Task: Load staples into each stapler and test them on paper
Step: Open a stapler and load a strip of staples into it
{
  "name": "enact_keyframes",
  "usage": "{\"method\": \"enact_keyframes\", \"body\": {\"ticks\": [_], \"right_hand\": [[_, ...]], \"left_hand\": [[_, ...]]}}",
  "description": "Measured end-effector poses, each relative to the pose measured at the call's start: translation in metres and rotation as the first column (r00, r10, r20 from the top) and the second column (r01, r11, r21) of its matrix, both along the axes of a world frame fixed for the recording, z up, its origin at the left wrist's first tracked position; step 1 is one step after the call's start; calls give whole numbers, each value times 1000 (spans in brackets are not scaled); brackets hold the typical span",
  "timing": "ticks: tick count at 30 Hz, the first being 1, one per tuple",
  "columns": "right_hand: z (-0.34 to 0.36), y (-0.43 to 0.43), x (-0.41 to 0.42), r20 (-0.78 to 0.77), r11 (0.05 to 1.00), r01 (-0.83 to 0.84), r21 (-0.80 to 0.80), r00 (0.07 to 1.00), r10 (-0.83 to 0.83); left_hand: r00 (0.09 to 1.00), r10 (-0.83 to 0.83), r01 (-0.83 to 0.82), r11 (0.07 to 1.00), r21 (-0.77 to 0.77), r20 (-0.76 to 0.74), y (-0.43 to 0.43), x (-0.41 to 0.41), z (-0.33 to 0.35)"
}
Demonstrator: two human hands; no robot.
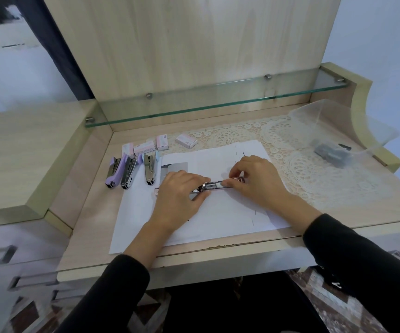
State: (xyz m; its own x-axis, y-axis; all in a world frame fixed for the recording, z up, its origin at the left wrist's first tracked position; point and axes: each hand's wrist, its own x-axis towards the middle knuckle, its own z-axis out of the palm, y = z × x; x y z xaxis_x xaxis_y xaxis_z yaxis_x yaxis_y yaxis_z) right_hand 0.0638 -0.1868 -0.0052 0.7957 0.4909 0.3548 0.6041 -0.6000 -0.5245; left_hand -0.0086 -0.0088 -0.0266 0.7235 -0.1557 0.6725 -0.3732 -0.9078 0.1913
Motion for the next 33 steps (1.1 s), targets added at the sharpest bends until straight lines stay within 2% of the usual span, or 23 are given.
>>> {"method": "enact_keyframes", "body": {"ticks": [10, 15, 18, 22, 33], "right_hand": [[-5, 11, -6, 59, 999, 25, 46, 998, -28], [-4, 8, -10, 181, 986, 70, 152, 979, -98], [2, 2, -14, 108, 981, 56, 183, 991, -77], [4, 1, -22, -27, 995, 27, 96, 999, -25], [2, 17, -29, -97, 988, 144, 58, 986, -138]], "left_hand": [[1000, 15, -15, 1000, -4, -28, -1, 0, 0], [999, 28, -28, 1000, 6, -32, -1, 0, 0], [999, 33, -33, 999, 5, -34, -1, 0, -1], [999, 28, -28, 1000, 8, -18, -2, 0, -1], [1000, 18, -18, 1000, 21, 5, -2, 0, -1]]}}
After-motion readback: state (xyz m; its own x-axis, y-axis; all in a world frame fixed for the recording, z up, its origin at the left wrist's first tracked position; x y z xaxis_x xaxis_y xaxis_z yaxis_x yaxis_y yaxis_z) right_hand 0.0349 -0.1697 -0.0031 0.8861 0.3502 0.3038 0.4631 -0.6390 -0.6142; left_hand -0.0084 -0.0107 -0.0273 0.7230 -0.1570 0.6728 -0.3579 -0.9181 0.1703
